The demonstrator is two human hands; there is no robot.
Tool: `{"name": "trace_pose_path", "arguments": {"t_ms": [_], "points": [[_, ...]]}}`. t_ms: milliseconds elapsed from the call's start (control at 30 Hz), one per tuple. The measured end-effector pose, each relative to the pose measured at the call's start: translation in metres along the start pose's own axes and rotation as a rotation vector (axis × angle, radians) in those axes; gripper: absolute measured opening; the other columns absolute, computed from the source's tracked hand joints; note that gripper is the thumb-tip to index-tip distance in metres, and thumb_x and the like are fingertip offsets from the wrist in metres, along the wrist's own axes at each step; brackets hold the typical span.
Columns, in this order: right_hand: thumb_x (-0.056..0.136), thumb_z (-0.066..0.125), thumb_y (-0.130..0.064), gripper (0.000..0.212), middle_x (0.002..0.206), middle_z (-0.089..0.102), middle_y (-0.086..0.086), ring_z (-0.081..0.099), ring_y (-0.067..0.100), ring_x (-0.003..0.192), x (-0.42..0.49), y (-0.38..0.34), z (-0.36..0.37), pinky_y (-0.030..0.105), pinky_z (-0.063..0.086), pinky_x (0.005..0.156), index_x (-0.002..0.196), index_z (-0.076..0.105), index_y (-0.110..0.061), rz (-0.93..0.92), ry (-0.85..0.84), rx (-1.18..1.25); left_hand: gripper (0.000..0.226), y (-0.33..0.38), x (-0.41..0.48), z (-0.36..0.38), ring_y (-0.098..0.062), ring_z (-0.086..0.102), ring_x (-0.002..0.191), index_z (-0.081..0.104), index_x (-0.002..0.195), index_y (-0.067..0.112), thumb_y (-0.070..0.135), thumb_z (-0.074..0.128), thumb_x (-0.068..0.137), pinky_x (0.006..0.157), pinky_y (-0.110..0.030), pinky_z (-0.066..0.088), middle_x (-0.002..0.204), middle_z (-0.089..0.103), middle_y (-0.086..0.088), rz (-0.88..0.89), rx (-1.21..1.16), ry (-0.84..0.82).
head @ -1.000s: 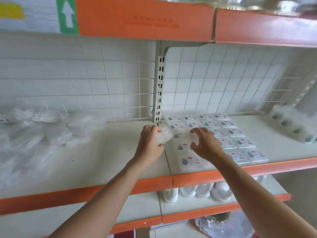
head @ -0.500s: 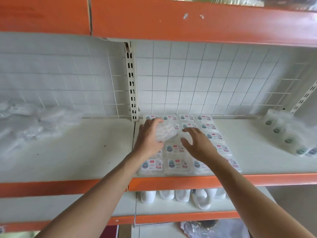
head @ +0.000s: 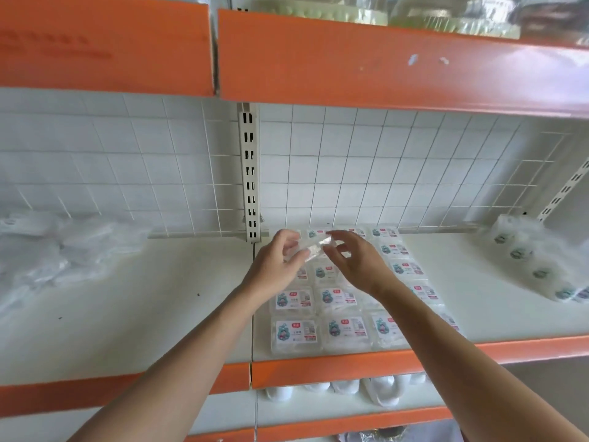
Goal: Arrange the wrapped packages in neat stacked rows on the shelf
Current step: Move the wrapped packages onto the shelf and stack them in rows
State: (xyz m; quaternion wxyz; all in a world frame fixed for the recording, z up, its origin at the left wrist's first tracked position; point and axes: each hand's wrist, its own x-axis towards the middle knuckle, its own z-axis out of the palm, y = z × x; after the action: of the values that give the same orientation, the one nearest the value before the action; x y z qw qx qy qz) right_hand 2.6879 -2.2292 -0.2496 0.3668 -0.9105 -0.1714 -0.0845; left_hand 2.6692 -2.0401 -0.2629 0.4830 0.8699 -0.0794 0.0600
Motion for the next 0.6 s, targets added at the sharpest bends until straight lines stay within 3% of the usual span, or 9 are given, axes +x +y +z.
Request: {"name": "trace_pose_path", "arguments": {"t_ms": [67,167,300,367,467,600], "points": [[0.097,0.052,-0.039,0.038,0.117,0.063,0.0,0.061,0.009,0.094,0.004,-0.005,0.004,0.022,0.05,0.078,0.123,0.059,-0.013,0.043,0.016,0.005,0.023,-0.004,0.006,-0.007,-0.01,0.059,0.095,0.057,0.109,0.021,0.039,0.048,0.099,0.079,-0.022,0.042,0.097,0.061,0.012,-0.008,-0.021,-0.003],[0.095,0.053,-0.042,0.036,0.099,0.065,-0.007,0.063,0.012,0.094,0.006,-0.011,0.011,0.019,0.048,0.073,0.118,0.059,-0.014,0.101,0.03,0.047,0.035,-0.008,0.011,-0.013,-0.013,0.058,0.066,0.059,0.095,0.012,0.039,0.038,0.102,0.059,-0.019,0.047,0.076,0.06,0.002,-0.072,-0.149,0.024],[0.093,0.053,-0.046,0.036,0.095,0.064,-0.005,0.061,0.012,0.089,0.007,-0.018,0.017,0.026,0.048,0.075,0.115,0.059,-0.018,0.146,0.038,0.043,0.048,-0.017,0.016,-0.016,-0.023,0.065,0.068,0.063,0.099,0.005,0.041,0.031,0.104,0.06,-0.033,0.057,0.086,0.069,-0.017,-0.114,-0.244,-0.02],[0.093,0.051,-0.048,0.037,0.094,0.064,-0.003,0.06,0.013,0.086,0.009,-0.017,0.021,0.027,0.048,0.072,0.113,0.059,-0.017,0.163,0.039,0.023,0.048,-0.02,0.016,-0.016,-0.027,0.068,0.073,0.064,0.102,0.007,0.041,0.029,0.104,0.062,-0.037,0.058,0.086,0.07,-0.016,-0.126,-0.268,-0.025],[0.094,0.048,-0.052,0.037,0.088,0.063,-0.005,0.06,0.014,0.08,0.017,-0.013,0.023,0.025,0.044,0.062,0.103,0.058,-0.018,0.187,0.063,-0.023,0.043,-0.021,0.018,-0.015,-0.014,0.068,0.065,0.061,0.105,0.009,0.041,0.033,0.103,0.062,-0.035,0.058,0.091,0.069,-0.01,-0.144,-0.285,-0.006],[0.095,0.049,-0.049,0.032,0.075,0.067,-0.002,0.065,0.013,0.066,0.029,-0.006,0.022,0.038,0.057,0.067,0.093,0.056,-0.018,0.229,0.048,0.068,0.025,-0.022,0.023,-0.01,-0.014,0.071,0.077,0.052,0.119,0.016,0.026,0.056,0.096,0.066,-0.032,0.059,0.104,0.065,-0.002,-0.198,-0.363,0.072]]}}
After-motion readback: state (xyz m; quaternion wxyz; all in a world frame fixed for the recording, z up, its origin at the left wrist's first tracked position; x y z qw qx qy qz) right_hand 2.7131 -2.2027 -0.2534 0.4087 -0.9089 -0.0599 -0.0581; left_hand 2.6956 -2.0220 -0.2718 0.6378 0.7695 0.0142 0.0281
